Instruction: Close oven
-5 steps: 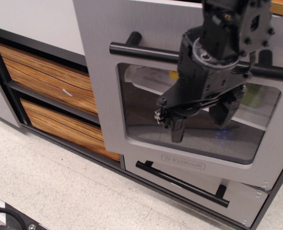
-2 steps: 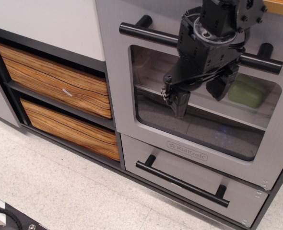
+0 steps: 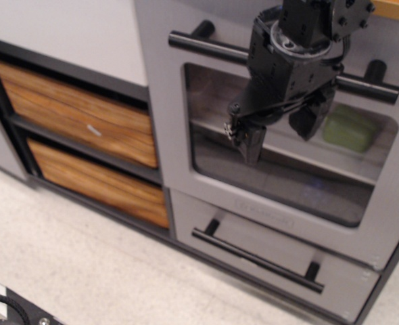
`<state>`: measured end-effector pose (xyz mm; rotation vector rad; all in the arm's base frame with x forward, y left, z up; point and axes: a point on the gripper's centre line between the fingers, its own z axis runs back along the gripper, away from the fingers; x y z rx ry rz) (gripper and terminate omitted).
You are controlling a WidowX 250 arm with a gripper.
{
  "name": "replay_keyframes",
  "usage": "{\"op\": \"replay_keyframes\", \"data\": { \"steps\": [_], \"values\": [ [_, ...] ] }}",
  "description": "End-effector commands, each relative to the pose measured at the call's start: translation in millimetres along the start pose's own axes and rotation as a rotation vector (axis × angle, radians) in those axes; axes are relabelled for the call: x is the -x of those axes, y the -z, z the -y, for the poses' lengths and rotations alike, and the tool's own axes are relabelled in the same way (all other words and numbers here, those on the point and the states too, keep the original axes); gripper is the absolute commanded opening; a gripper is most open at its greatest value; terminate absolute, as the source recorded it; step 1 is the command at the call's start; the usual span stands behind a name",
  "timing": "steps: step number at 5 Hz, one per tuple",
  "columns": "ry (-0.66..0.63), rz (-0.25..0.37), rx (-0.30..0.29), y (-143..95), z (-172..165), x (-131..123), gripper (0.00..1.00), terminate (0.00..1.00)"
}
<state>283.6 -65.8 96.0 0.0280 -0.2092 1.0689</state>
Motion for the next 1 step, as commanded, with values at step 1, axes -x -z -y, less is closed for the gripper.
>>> {"op": "replay_keyframes", "data": {
  "steps": [1],
  "values": [
    [-0.024,0.018,0.061,-20.7,4.0,-16.6,1.0,1.0]
  ]
}}
